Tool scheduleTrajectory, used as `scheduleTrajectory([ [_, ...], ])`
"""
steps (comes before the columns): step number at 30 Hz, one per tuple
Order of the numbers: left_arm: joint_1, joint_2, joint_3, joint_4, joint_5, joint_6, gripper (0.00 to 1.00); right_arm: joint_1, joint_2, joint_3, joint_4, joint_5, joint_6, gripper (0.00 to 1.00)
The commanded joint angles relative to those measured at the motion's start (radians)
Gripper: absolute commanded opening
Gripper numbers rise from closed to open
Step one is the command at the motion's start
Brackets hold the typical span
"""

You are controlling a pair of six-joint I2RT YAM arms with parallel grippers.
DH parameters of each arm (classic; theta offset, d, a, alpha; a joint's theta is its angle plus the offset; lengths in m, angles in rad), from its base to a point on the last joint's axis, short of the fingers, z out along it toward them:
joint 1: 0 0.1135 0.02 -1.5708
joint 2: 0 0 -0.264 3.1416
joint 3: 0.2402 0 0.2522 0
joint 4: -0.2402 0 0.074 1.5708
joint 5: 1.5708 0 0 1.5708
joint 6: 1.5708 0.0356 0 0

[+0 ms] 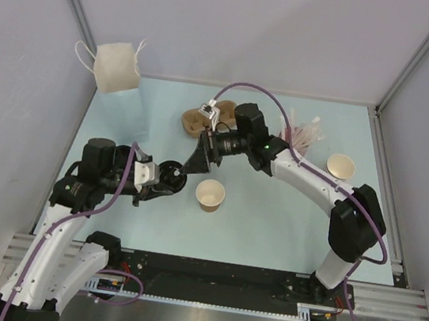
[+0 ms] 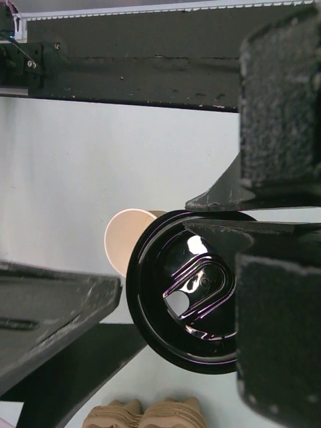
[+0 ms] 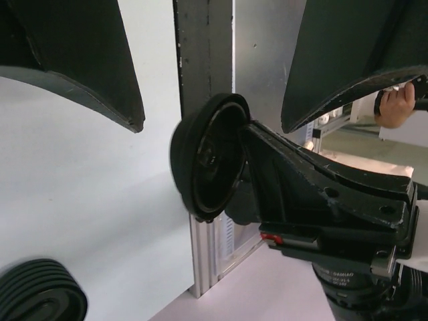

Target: Pack the takeout coffee

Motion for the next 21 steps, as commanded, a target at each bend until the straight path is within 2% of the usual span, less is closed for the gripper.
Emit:
scheduleTrajectory([
  [1,0.005,-0.024,-0.008,0.05,0.026,0.007,0.0,0.045,0.014,0.036,-0.023,-0.016,-0.049,0.87],
  [5,0.005,-0.033,-0.01,0.051,0.026,0.007,0.0,0.064,0.032,0.036,-0.052,-0.002,-0.087,0.84],
  [15,0.005,-0.036,-0.007,0.012,0.051,0.056,0.01,0.057,0.083,0.051,-0.008,-0.031,-0.032,0.62],
  [21,0.005,-0.033,-0.007,0.008,0.054,0.065,0.02,0.054,0.088,0.062,0.011,-0.046,-0.003,0.56],
])
